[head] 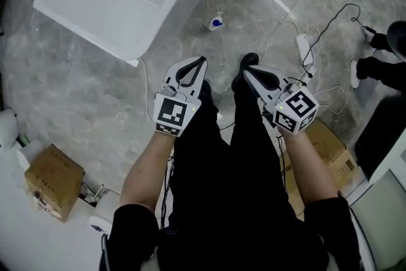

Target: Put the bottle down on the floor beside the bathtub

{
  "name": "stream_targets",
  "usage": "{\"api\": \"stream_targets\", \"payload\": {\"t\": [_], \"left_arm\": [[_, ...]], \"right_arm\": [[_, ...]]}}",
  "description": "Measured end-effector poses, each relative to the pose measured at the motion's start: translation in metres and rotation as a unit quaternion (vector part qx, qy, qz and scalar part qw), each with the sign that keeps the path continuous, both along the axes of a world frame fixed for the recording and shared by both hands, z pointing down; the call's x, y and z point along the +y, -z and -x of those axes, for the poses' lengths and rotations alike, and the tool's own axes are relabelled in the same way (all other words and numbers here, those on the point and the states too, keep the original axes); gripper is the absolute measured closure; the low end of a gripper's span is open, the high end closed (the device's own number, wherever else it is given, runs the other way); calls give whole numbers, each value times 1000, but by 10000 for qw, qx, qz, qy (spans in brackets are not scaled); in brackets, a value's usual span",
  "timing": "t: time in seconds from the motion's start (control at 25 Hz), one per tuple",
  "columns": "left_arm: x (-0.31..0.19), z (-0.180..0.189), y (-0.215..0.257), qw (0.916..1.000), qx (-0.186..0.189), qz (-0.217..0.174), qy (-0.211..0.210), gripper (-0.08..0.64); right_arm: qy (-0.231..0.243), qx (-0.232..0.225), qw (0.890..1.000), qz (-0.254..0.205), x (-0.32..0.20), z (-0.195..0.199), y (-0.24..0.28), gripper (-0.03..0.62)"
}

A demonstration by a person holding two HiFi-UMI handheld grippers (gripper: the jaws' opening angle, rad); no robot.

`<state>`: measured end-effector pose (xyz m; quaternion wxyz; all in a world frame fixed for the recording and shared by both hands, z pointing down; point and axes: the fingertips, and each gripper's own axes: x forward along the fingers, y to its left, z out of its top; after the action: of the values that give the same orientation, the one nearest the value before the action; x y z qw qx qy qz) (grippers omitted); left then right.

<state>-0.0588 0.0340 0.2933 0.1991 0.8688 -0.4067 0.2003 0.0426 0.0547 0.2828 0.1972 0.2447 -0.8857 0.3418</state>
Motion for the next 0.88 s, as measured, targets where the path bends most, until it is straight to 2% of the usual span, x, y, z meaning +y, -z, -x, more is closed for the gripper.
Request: {"api": "stream_targets", "payload": {"t": [0.12,0.2,0.36,0.48,0.64,0.76,0.88], "left_arm": [[29,35,37,9985,270,21,467,545],[43,53,74,9959,518,-164,718,545],[67,66,157,9929,675,-642,746,545],[79,61,209,9912,768,-939,522,545],[98,38,261,9905,842,-1028,342,545],[114,17,289,9897,972,-917,504,545],[117,-5,317,9871,1052,-981,697,544]], "right_arm": [[224,82,9996,-117,30,12,50,563],[305,109,9990,-295,44,14,84,563],[153,-67,9985,-526,66,9,148,563],[-55,-222,9969,-753,72,7,189,563],[-127,-564,9928,-1047,84,2,238,563],[11,-738,9905,-1156,96,-13,263,563],[100,-757,9895,-1225,91,-35,277,563]]}}
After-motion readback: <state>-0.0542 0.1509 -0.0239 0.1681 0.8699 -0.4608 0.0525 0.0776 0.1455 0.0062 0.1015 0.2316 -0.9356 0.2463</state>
